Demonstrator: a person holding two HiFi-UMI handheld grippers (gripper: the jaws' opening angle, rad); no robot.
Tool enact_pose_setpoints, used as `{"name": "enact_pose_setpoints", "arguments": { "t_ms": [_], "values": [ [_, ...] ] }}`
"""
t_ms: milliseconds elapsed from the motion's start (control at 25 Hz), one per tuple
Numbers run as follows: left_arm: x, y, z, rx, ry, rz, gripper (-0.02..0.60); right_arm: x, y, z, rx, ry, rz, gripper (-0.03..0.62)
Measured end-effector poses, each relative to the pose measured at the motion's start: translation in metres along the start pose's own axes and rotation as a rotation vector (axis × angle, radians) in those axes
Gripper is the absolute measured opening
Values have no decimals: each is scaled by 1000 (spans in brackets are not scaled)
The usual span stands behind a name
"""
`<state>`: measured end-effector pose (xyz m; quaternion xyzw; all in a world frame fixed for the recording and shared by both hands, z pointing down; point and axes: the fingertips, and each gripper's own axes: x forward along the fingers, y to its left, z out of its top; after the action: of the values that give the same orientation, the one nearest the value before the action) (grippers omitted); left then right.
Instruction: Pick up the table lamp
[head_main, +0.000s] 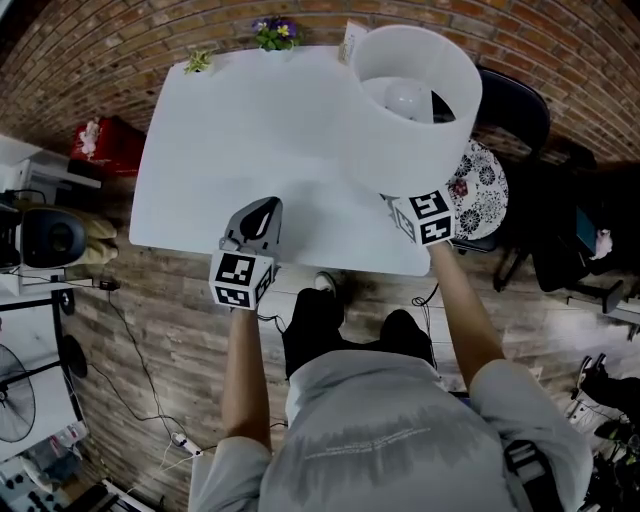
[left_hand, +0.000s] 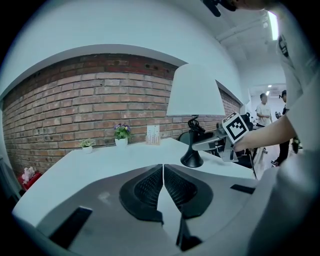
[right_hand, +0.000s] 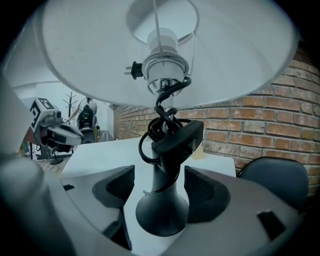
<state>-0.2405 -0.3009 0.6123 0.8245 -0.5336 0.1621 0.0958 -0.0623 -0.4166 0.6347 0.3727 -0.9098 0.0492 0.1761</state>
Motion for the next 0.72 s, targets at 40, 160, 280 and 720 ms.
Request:
{"name": "enact_pose_setpoints", "arguments": {
  "t_ms": [40, 160, 280, 720],
  "values": [
    [0, 1, -1, 0, 3, -1, 17, 2, 0, 2, -5, -6, -1, 307],
    [1, 2, -3, 1, 5, -4, 17, 8, 1, 7, -21, -20, -3, 305],
    [1, 4, -4, -2, 7, -4, 17, 14, 0, 8, -22, -26, -10, 299],
    [1, 12, -7, -6, 7, -4, 17, 29, -6, 17, -12, -50, -24, 272]
  ]
}}
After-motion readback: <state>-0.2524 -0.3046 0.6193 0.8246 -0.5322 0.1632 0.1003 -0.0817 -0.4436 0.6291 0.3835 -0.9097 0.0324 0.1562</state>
